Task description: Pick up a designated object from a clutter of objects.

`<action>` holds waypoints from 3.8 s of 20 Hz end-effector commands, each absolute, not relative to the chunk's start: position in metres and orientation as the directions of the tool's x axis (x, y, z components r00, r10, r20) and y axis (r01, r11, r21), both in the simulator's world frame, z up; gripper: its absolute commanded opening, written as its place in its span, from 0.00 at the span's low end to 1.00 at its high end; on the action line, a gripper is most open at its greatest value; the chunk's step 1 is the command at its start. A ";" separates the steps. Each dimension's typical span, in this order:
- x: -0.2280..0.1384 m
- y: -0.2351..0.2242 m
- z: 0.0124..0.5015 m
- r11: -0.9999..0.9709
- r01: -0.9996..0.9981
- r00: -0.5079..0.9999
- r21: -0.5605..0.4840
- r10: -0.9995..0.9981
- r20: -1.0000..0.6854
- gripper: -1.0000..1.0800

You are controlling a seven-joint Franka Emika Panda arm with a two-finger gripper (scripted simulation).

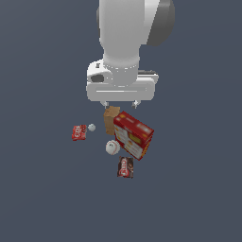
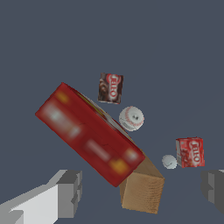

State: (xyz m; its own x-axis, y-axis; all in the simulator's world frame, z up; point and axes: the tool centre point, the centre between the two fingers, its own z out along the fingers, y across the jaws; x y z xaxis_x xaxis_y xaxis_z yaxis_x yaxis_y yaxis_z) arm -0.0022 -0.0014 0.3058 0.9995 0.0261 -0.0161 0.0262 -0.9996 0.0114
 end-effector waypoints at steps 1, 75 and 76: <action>-0.002 -0.001 0.306 -1.000 0.026 1.000 0.011 0.026 -0.016 0.96; -0.114 -0.170 0.024 -0.907 -0.420 0.907 -0.001 -0.420 0.000 0.96; -0.115 -0.170 0.022 -0.907 -0.420 0.907 -0.001 -0.420 0.000 0.96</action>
State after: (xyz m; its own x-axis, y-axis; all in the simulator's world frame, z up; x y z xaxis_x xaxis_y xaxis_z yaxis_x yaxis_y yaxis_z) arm -0.1136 -0.1703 0.0304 0.9060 -0.4233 0.0063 -0.4233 -0.9060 -0.0024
